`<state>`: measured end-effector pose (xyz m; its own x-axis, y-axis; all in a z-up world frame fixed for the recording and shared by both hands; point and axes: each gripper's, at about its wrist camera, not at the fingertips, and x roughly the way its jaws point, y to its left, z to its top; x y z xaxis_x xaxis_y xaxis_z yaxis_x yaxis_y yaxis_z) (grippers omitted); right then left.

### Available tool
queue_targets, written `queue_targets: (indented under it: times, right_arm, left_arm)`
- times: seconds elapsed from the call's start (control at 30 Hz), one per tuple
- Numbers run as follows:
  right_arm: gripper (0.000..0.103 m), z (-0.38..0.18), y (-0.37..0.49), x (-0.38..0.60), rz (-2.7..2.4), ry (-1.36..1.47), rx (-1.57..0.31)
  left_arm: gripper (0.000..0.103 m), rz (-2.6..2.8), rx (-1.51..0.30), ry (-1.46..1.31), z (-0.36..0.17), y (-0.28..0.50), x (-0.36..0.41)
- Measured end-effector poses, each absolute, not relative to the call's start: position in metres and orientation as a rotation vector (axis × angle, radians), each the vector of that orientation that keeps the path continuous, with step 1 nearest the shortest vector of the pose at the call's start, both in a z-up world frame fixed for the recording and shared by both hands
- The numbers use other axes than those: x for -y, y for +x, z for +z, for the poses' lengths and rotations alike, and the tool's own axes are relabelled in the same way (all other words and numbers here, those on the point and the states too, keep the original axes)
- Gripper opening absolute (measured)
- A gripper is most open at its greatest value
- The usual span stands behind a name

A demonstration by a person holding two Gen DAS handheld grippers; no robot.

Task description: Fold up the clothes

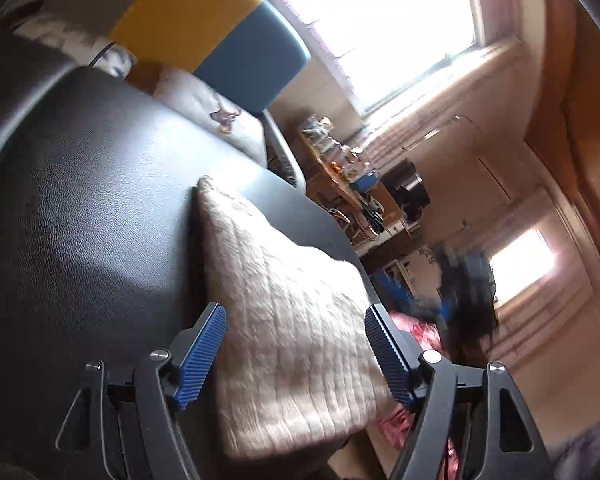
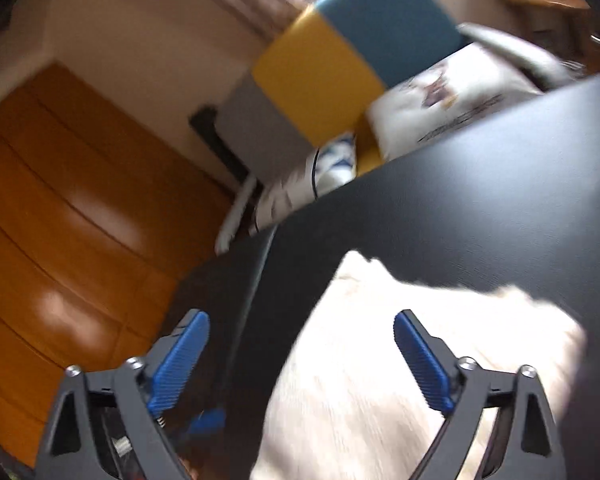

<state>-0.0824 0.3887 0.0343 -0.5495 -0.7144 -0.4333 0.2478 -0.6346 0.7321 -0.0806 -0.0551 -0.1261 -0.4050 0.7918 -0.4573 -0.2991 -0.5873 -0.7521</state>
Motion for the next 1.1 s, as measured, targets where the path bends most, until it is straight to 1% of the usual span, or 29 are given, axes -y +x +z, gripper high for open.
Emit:
queue_targets:
  times: [0.07, 0.13, 0.2, 0.23, 0.4, 0.53, 0.57, 0.6, 0.67, 0.73, 0.8, 0.9, 0.97, 1.03, 1.1]
  right_arm:
    - [0.103, 0.025, -0.053, -0.426, -2.209, 1.017, 0.920]
    - [0.103, 0.003, -0.031, -0.440, -2.229, 1.096, 0.982]
    - [0.103, -0.022, -0.008, -0.459, -2.199, 1.146, 1.052]
    - [0.103, -0.033, -0.003, -0.462, -2.173, 1.164, 1.082]
    - [0.103, -0.075, -0.011, -0.451, -2.078, 1.231, 1.137]
    - [0.103, -0.080, -0.029, -0.441, -2.061, 1.251, 1.103]
    - [0.103, -0.078, -0.031, -0.438, -2.044, 1.249, 1.092]
    - [0.103, -0.076, -0.034, -0.435, -2.030, 1.252, 1.077]
    - [0.103, -0.074, -0.039, -0.426, -2.018, 1.271, 1.024]
    - [0.103, -0.076, -0.040, -0.419, -2.032, 1.302, 0.963]
    - [0.103, -0.074, -0.038, -0.416, -2.052, 1.313, 0.909]
    - [0.103, -0.072, -0.032, -0.414, -2.080, 1.293, 0.829]
    - [0.103, -0.071, -0.028, -0.414, -2.090, 1.294, 0.812]
    - [0.103, -0.071, -0.028, -0.416, -2.091, 1.313, 0.822]
    - [0.103, -0.070, -0.027, -0.418, -2.098, 1.334, 0.848]
  left_arm:
    - [0.075, 2.028, 0.809, -1.113, -0.128, -0.093, 0.061]
    - [0.076, 2.019, 0.859, -1.134, -0.129, -0.105, 0.066]
    - [0.079, 2.009, 0.893, -1.158, -0.132, -0.115, 0.070]
    - [0.081, 2.004, 0.893, -1.174, -0.135, -0.119, 0.069]
    - [0.081, 1.947, 0.879, -1.232, -0.149, -0.136, 0.061]
    - [0.083, 1.901, 0.783, -1.259, -0.154, -0.147, 0.037]
    - [0.088, 1.888, 0.750, -1.276, -0.157, -0.150, 0.029]
    - [0.090, 1.870, 0.718, -1.299, -0.161, -0.153, 0.022]
    - [0.091, 1.858, 0.623, -1.326, -0.165, -0.154, 0.007]
    - [0.092, 1.877, 0.484, -1.308, -0.162, -0.147, -0.008]
    - [0.092, 1.891, 0.434, -1.292, -0.162, -0.144, -0.013]
    - [0.089, 1.879, 0.462, -1.307, -0.164, -0.145, -0.012]
    - [0.085, 1.866, 0.470, -1.332, -0.165, -0.147, -0.012]
    - [0.083, 1.868, 0.456, -1.363, -0.164, -0.147, -0.015]
    - [0.075, 1.904, 0.414, -1.378, -0.161, -0.146, -0.022]
